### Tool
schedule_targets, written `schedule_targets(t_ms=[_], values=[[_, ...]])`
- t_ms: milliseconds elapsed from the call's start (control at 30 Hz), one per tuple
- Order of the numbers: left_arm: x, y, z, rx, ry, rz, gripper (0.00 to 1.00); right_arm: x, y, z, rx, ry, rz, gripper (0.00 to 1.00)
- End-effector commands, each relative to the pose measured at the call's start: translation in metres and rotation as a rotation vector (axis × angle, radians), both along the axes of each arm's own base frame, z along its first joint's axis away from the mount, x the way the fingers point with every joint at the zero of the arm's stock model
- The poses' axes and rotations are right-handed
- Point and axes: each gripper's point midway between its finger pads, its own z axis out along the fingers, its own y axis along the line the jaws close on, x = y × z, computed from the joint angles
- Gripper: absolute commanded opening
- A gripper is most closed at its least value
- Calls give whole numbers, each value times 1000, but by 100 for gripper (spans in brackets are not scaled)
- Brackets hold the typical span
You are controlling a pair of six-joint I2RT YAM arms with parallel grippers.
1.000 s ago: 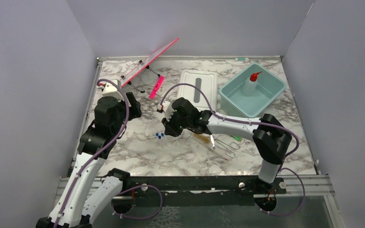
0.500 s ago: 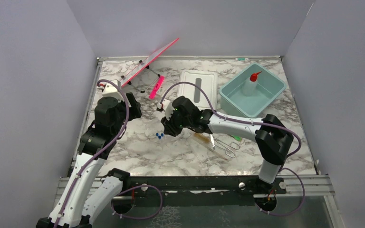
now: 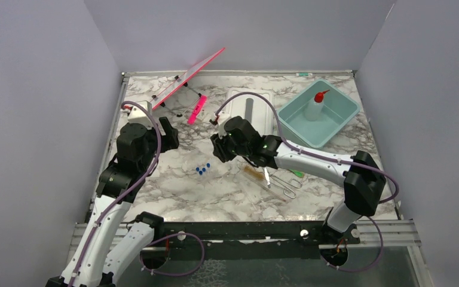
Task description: Organize the chemistry lab equipment
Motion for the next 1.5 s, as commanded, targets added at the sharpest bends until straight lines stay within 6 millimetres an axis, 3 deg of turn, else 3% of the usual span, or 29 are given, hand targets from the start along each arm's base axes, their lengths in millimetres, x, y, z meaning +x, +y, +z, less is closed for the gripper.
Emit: schedule_targets(t_ms=[0,133,367,533,633,767,1033,1300,1467], values=[[-3,-14,25,-28,-83,-91,77,18,-57,-7,-124,37,-369,39],[-8,-24,29,-37,-97,-152,82,10,-101,-31,-245,117,-517,41],[-19,-45,39,-40,-141,-293,85,-29,-180,-77,-452,265,-629,43],[-26,-68,43,-60,-148,-423,85,-53,-209,-96,-497,316,-579,38],[-25,-76,43,-76,-149,-457,86,-60,-208,-105,-488,331,-507,37],[-21,-82,42,-86,-149,-471,85,-63,-191,-114,-475,367,-372,38],[-16,-87,44,-86,-159,-479,86,-40,-192,-127,-593,323,-378,35],[-15,-85,43,-70,-162,-471,85,-47,-183,-137,-605,368,-261,25],[-15,-84,43,-57,-167,-469,85,-50,-176,-139,-589,385,-196,25]])
